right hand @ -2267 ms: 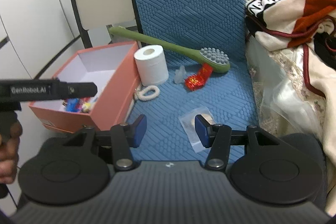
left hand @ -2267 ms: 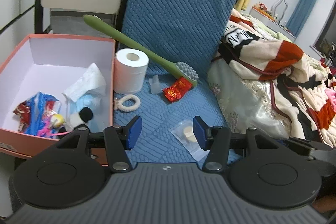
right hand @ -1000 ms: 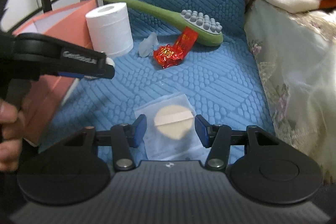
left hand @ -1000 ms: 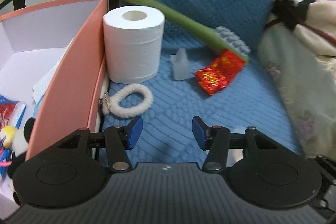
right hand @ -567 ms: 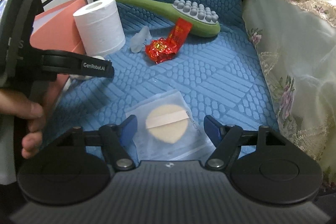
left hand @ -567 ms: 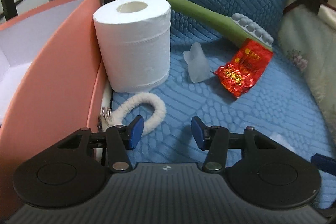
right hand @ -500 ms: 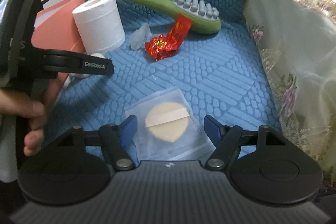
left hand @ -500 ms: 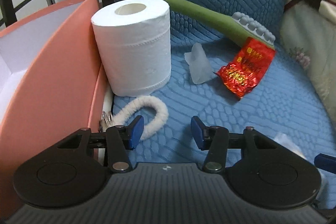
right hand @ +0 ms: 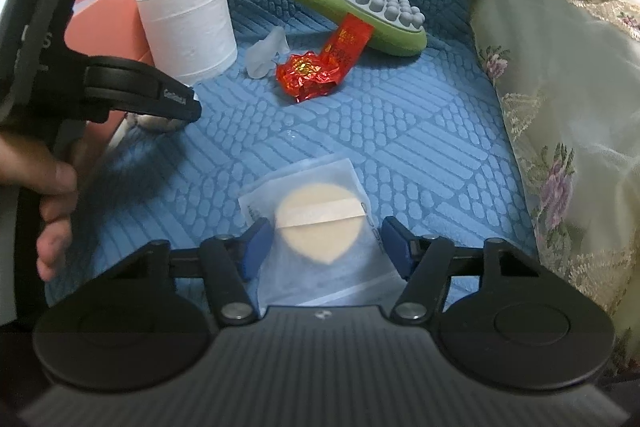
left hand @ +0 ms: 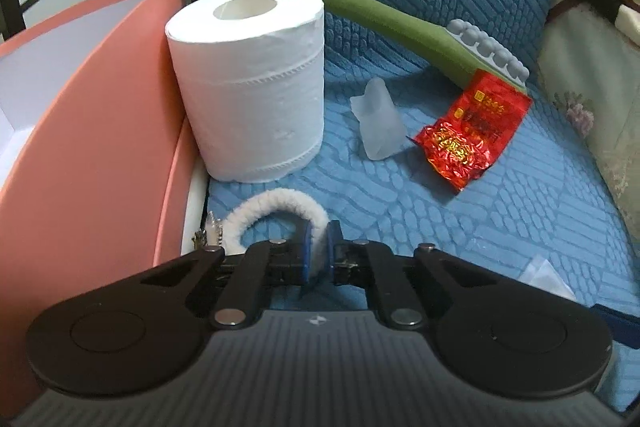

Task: Organize soft objects
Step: 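Close the left tool on the white ring while the right tool grasps the puff packet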

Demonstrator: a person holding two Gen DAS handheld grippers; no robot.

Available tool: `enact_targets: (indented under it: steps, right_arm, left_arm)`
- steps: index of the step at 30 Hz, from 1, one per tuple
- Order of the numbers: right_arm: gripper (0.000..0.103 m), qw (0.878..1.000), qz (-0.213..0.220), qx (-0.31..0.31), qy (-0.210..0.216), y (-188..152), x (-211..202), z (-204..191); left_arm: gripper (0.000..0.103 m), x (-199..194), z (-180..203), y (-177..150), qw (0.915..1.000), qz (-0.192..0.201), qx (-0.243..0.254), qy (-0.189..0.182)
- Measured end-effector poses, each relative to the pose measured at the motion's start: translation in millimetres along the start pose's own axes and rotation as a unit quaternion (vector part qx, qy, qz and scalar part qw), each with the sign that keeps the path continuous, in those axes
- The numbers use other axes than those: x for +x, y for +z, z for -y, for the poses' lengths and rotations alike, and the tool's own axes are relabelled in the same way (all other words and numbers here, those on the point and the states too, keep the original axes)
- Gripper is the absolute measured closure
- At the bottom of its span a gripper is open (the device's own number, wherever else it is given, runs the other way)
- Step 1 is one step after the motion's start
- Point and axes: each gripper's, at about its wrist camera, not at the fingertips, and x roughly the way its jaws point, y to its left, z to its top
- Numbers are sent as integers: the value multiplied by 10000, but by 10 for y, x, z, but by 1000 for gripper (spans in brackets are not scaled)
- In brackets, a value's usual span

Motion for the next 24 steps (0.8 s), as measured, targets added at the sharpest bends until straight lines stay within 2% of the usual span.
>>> enact_targets:
  steps: [2, 10, 14, 20, 24]
  right_arm:
    - [49, 10000, 24, -11, 18, 5, -9, -1]
    - [56, 9999, 81, 63, -7, 4, -36, 13]
    - [57, 9999, 106, 135, -22, -3, -53, 35]
    - [57, 9993, 178, 285, -135, -5, -78, 85]
    - [57, 9993, 144, 316, -100, -12, -108, 88]
  left_arm:
    - [95, -21, -10, -2, 10000, -55, -66, -43]
    - [95, -238, -65, -90, 9987, 17, -367, -364]
    - [95, -383, -64, -141, 9975, 36, -453, -546]
    - [95, -576, -60, -240, 9964, 7, -582, -608]
    - [95, -712, -42, -309, 9962, 76, -497, -706]
